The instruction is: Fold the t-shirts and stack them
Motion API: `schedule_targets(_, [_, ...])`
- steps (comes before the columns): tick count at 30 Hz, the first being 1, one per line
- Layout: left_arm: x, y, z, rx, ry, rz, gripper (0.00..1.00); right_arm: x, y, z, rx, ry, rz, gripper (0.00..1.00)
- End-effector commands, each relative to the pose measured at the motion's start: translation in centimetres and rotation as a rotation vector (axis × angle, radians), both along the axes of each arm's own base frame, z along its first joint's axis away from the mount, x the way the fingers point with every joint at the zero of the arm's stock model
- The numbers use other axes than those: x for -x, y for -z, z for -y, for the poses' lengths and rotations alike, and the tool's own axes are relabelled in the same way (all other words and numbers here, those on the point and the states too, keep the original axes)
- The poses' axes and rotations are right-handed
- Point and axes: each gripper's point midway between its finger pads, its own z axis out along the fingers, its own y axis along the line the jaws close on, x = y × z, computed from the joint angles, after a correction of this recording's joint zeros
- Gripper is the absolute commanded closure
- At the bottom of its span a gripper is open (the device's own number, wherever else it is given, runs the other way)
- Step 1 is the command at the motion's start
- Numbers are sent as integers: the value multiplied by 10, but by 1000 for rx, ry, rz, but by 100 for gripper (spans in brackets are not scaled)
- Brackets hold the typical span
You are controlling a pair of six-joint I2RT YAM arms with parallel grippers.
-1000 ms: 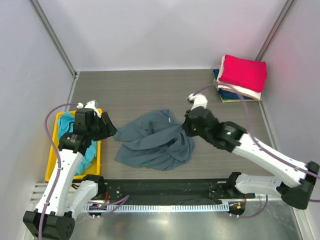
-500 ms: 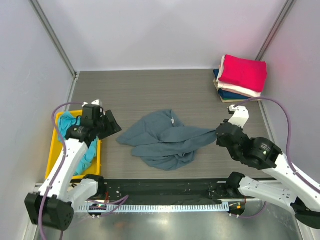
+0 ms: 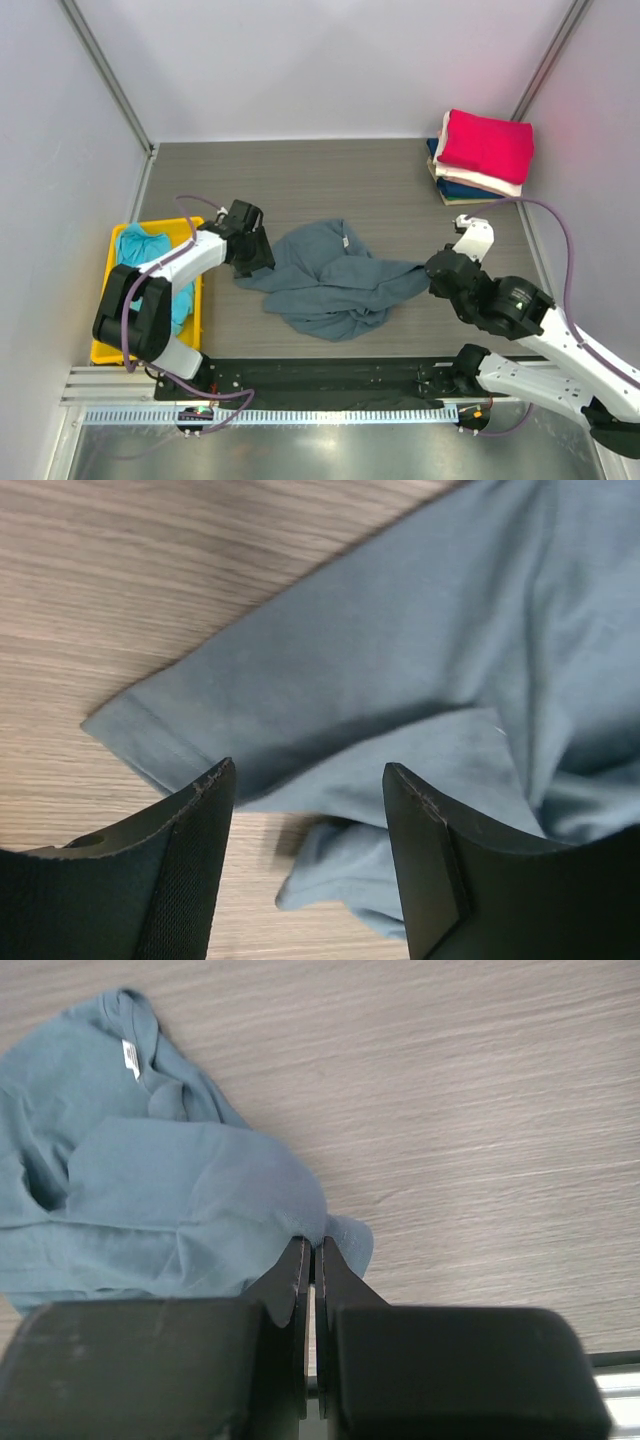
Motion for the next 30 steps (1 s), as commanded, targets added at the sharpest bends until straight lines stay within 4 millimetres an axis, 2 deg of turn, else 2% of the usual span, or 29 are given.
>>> schedule_targets(1, [-13, -1, -5, -32, -77, 45, 38, -5, 2, -13, -62, -7, 9, 99])
schedule_targets(4, [-1, 7, -7, -43, -88, 28, 34, -6, 9, -15, -49, -17, 6, 99])
schedule_targets(6, [6, 5, -5, -36, -87, 33, 33, -8, 10, -16, -34, -20, 3, 99])
schedule_targets(10, [28, 10, -11, -33, -127, -4, 32, -12, 13, -20, -7, -26, -7, 99])
schedule_targets(13, [36, 10, -19, -42, -156, 8, 30, -14, 13, -24, -8, -38, -9, 99])
schedule_targets(16, [36, 12, -23, -55, -174, 21, 26, -15, 14, -27, -14, -43, -11, 99])
schedule_targets(23, [28, 36, -20, -65, -173, 7, 24, -12, 18, -26, -21, -50, -15, 99])
schedule_targets(26, [20, 47, -18, -71, -172, 15, 34, -11, 19, -25, -21, -48, -16, 99])
schedule_targets(27, [18, 55, -20, -90, -171, 3, 49, -11, 22, -25, -17, -47, -21, 99])
schedule_targets(29, [7, 50, -16, -91, -166, 21, 73, -12, 23, -24, -9, -43, -21, 99])
schedule_targets(30, [1, 43, -15, -89, -159, 43, 92, -12, 22, -25, -6, -45, -21, 99])
